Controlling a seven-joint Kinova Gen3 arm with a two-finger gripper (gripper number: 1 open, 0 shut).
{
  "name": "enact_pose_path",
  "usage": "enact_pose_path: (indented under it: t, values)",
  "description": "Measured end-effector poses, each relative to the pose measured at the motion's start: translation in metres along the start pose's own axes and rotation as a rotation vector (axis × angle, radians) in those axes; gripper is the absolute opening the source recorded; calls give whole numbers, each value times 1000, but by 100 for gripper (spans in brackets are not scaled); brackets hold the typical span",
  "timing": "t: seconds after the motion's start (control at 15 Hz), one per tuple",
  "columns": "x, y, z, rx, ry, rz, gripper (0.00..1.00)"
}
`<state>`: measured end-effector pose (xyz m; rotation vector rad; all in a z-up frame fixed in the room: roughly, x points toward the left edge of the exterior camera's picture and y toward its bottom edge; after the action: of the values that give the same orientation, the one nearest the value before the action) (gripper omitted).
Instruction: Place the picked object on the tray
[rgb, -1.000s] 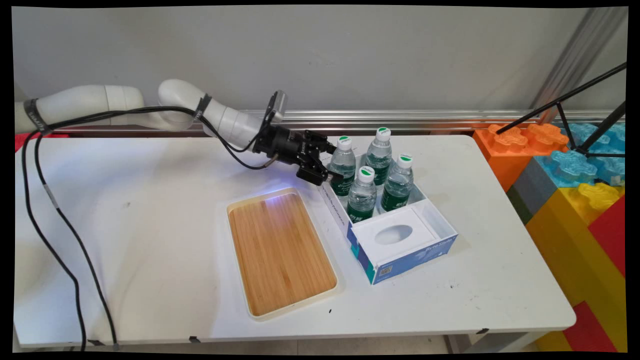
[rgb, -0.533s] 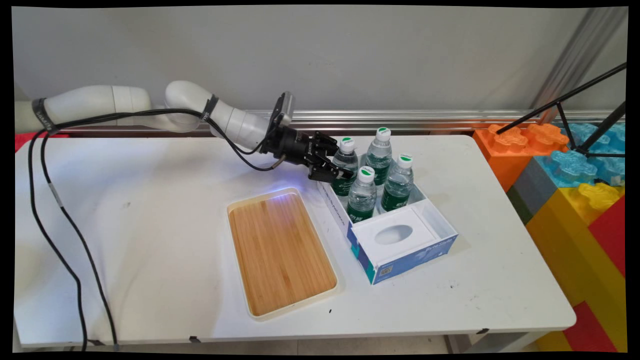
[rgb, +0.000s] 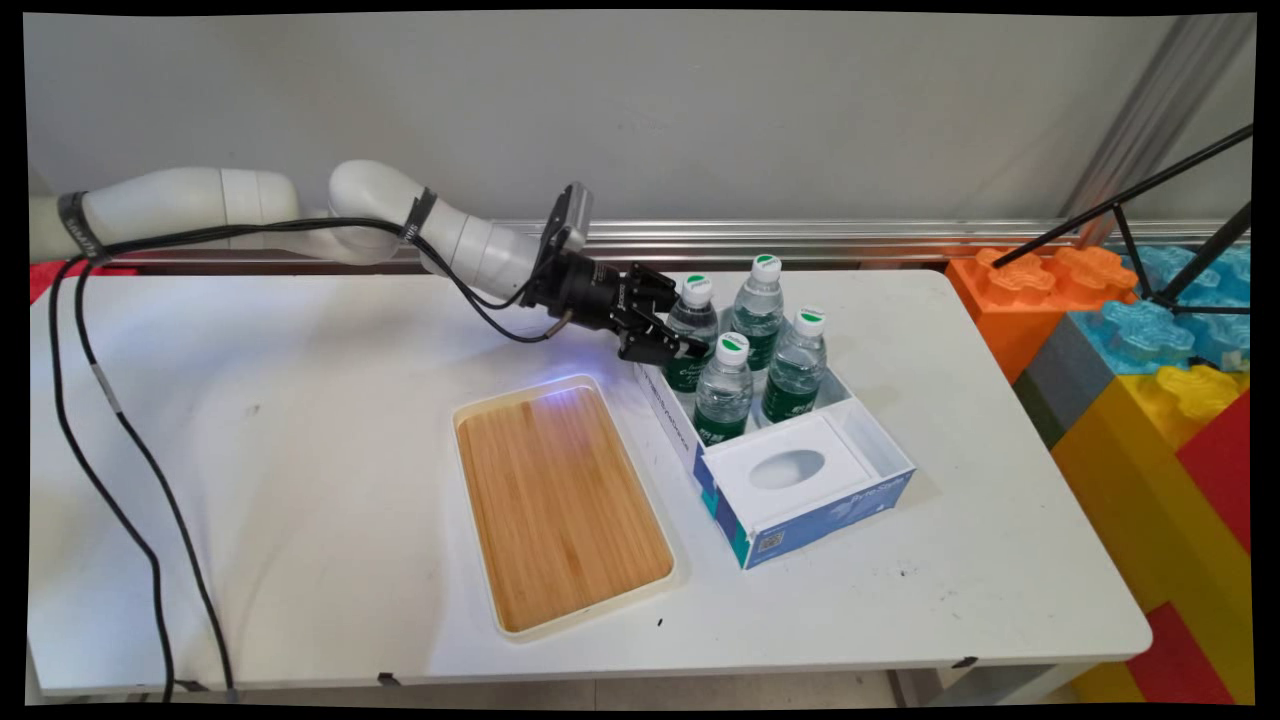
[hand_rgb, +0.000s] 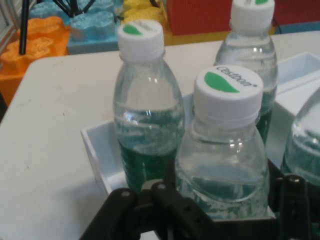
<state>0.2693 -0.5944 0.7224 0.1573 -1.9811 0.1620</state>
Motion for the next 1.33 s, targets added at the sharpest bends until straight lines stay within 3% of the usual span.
enact_pose_path:
  t: [0.4, 0.67, 0.73, 0.87, 1.13, 1.33]
  values:
    - [35, -1, -23, 19, 37, 2, 0]
    - [68, -3, -55, 43, 58, -16, 0]
    - [86, -1, -75, 55, 62, -40, 0]
    - [101, 12, -101, 80, 46, -86, 0]
    - [115, 40, -123, 117, 13, -151, 0]
    - [121, 75, -134, 143, -33, -203, 0]
